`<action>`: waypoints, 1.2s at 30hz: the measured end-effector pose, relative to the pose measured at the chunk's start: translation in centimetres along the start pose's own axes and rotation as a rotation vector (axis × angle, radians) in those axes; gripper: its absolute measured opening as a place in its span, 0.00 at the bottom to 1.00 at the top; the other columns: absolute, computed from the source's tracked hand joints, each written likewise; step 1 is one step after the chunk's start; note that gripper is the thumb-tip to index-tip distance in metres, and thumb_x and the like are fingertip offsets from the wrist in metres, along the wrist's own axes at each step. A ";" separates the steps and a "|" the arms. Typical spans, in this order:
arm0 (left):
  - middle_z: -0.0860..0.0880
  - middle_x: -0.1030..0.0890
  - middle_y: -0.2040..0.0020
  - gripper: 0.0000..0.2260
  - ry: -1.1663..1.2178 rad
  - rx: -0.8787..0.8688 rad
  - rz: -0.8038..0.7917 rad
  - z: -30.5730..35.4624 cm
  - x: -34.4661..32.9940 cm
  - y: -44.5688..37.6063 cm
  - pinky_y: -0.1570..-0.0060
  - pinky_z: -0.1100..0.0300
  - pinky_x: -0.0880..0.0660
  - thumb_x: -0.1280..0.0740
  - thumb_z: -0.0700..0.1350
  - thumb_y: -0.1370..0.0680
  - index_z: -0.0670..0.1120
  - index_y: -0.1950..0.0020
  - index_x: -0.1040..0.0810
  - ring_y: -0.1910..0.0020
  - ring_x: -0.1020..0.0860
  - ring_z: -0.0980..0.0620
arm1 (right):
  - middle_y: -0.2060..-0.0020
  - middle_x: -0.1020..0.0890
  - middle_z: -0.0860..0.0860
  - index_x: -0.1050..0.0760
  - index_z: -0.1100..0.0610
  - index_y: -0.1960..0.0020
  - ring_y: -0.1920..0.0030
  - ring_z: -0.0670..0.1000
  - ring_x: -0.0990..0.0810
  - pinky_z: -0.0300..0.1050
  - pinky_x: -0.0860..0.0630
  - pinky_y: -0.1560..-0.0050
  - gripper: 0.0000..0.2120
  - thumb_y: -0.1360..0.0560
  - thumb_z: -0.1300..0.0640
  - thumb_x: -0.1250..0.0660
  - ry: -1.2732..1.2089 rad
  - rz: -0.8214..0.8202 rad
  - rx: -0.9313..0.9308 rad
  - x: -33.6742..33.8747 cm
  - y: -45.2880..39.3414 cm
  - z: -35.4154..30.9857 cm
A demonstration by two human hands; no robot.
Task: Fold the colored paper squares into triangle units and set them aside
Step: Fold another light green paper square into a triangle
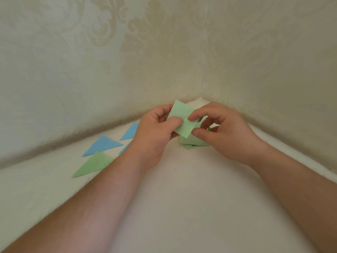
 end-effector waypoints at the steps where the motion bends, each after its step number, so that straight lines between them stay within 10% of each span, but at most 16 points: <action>1: 0.44 0.13 0.49 0.12 0.000 0.012 -0.023 -0.1 -0.2 0.1 0.49 0.54 0.17 0.35 0.31 0.21 0.41 0.40 0.18 0.52 0.15 0.49 | 0.51 0.20 0.41 0.17 0.39 0.52 0.57 0.48 0.20 0.48 0.21 0.57 0.17 0.27 0.62 0.23 0.002 0.018 0.006 0.1 0.0 0.0; 12: 0.47 0.16 0.55 0.09 0.038 0.084 -0.037 -0.3 -0.9 0.5 0.51 0.55 0.17 0.35 0.40 0.17 0.42 0.48 0.15 0.62 0.18 0.51 | 0.66 0.18 0.47 0.15 0.43 0.59 0.63 0.51 0.23 0.53 0.24 0.59 0.09 0.24 0.56 0.25 -0.245 0.118 -0.055 0.9 -0.3 0.0; 36: 0.49 0.12 0.56 0.08 -0.158 -0.102 -0.101 -0.2 -0.9 0.5 0.52 0.58 0.18 0.28 0.38 0.21 0.50 0.47 0.15 0.59 0.16 0.54 | 0.62 0.14 0.48 0.16 0.49 0.57 0.65 0.49 0.21 0.46 0.19 0.58 0.10 0.25 0.64 0.24 -0.304 0.237 -0.154 1.6 -0.4 0.6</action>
Point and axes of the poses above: each hand's wrist, its own y-axis away from the middle knuckle, its own x-axis out of the back of the hand, z = x × y, the point moved 6 cm from there along -y, towards the middle knuckle
